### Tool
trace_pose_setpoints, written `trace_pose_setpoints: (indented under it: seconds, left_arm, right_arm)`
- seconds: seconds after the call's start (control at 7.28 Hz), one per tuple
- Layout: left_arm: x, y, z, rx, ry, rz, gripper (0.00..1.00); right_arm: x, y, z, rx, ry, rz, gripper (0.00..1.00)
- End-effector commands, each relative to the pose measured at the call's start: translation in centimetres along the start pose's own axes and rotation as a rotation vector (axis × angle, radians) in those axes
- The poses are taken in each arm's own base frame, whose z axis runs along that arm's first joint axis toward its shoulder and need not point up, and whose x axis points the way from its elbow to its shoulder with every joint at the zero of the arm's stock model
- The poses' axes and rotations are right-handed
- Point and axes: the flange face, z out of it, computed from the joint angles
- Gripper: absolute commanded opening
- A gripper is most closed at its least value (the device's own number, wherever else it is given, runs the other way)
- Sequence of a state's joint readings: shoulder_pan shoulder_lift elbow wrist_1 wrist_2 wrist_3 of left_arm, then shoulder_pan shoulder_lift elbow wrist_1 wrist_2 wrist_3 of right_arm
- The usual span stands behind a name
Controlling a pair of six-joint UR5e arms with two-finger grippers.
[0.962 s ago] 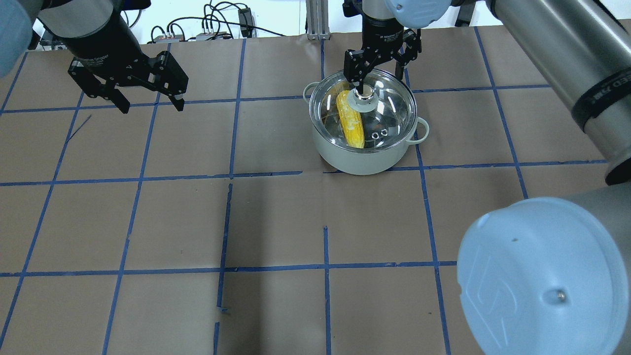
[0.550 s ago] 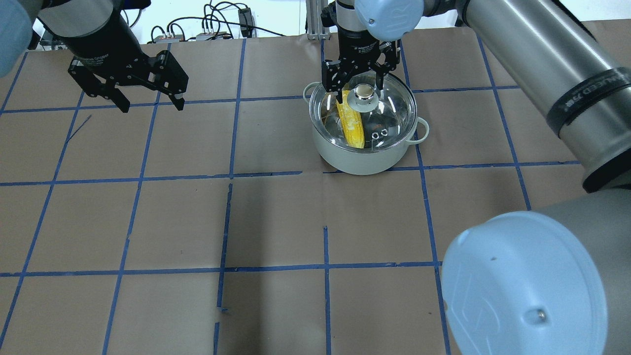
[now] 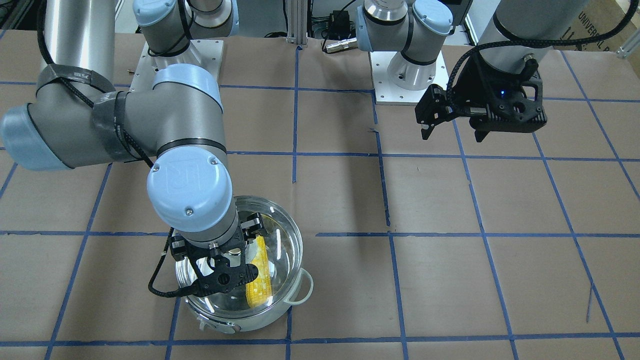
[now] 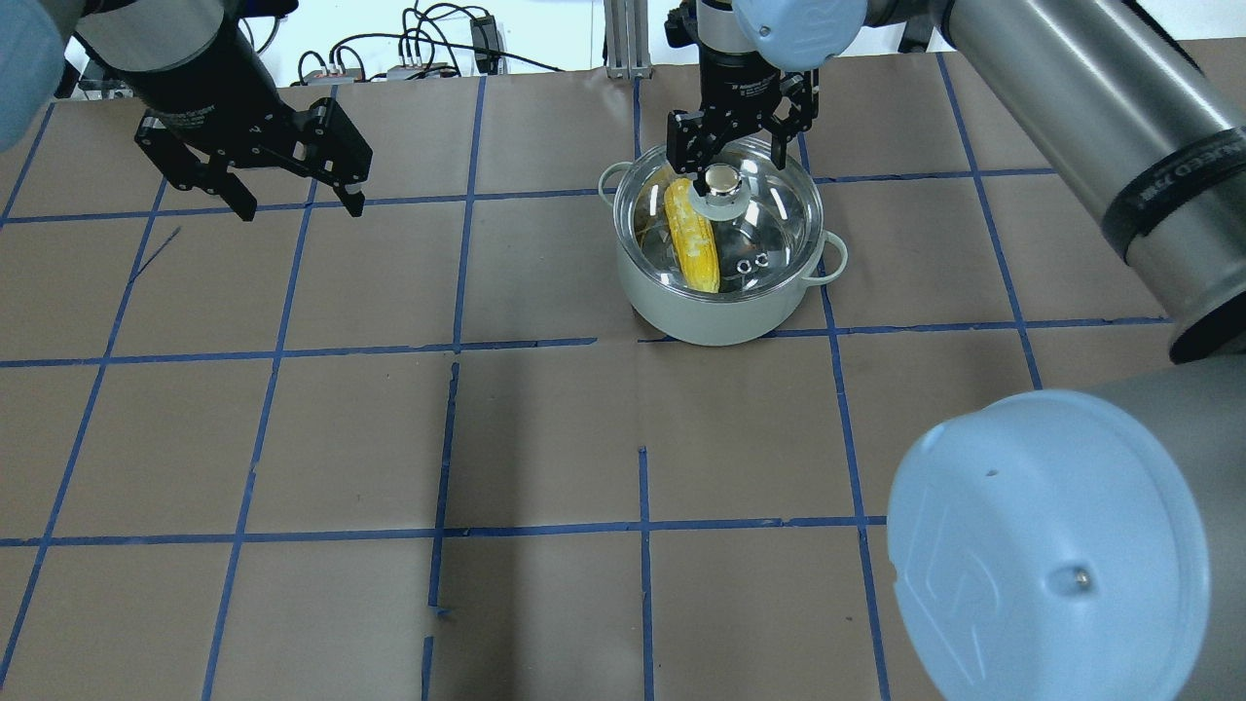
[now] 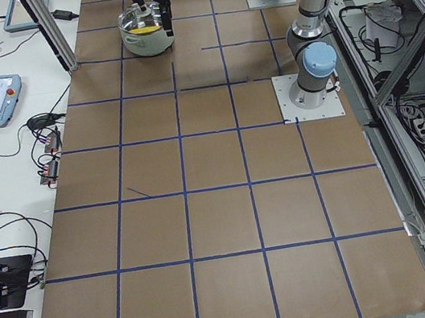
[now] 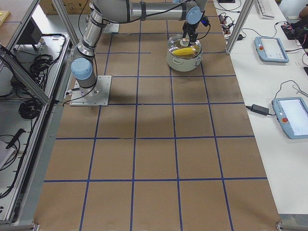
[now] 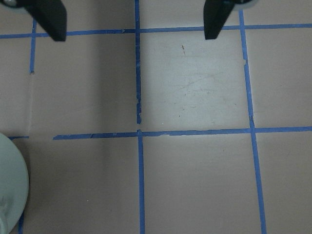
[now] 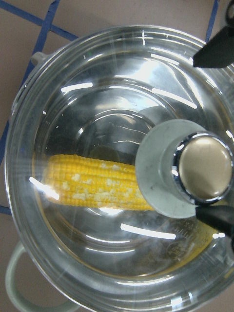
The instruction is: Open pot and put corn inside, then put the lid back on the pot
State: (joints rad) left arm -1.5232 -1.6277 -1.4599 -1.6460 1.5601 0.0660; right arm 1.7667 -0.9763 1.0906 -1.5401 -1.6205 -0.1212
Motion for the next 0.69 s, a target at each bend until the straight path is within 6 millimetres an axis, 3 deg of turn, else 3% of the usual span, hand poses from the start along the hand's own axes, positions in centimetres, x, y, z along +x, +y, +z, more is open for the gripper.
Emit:
trace_pose_setpoints:
  seconds: [0.0,0.27,0.55]
  left_arm:
    - [0.0,0.0,0.0,0.000,0.000,0.000,1.00]
    - [0.0,0.0,0.0,0.000,0.000,0.000,1.00]
    - [0.0,0.4,0.1,0.001,0.000,0.000,1.00]
  right_arm:
    - [0.4,0.0,0.0,0.000,0.002,-0.002,0.99]
    - [-0.2,0.5,-1.5,0.008,0.004,0.026,0.99]
    - [0.1,4.4,-4.9,-0.007,-0.002,0.021,0.97]
